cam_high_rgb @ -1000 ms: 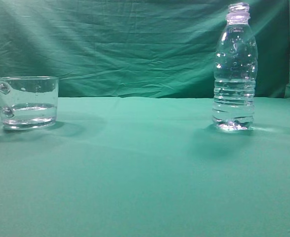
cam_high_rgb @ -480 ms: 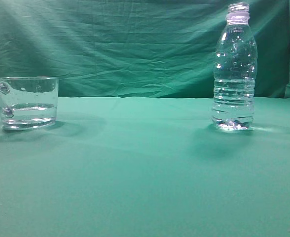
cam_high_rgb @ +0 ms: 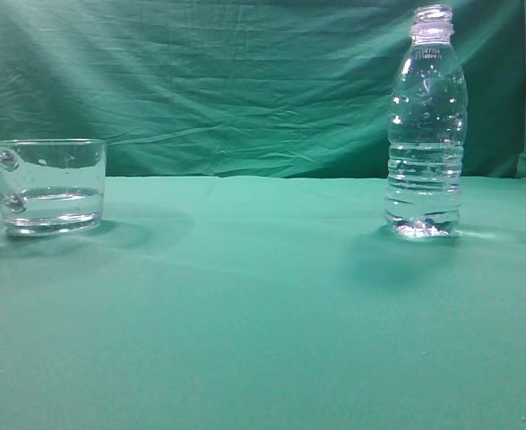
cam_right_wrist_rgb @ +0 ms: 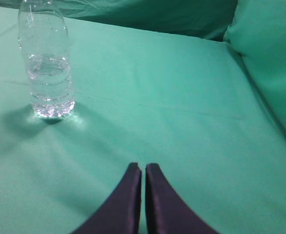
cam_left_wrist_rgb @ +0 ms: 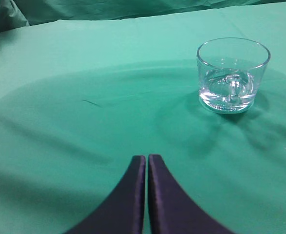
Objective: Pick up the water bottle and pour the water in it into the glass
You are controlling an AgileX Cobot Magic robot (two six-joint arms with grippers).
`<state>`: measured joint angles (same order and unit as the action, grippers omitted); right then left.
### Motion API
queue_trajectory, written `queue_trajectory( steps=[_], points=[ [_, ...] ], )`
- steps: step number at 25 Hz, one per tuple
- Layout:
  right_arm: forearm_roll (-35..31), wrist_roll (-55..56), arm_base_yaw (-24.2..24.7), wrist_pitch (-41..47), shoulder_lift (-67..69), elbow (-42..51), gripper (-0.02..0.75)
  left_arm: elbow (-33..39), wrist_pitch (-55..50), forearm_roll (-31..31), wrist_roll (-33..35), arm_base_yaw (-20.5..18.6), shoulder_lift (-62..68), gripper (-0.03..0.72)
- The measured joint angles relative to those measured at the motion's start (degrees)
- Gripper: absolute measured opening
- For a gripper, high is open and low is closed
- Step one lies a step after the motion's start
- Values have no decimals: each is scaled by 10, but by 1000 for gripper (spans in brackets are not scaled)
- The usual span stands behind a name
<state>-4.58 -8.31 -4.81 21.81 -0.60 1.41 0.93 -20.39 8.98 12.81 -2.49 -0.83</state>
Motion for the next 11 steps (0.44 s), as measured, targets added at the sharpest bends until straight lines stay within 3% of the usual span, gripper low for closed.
queue_trajectory(
  steps=[11],
  points=[
    [-10, 4, 0, -2, 0, 0, 0, 0, 0, 0, 0, 0, 0, 0]
  ],
)
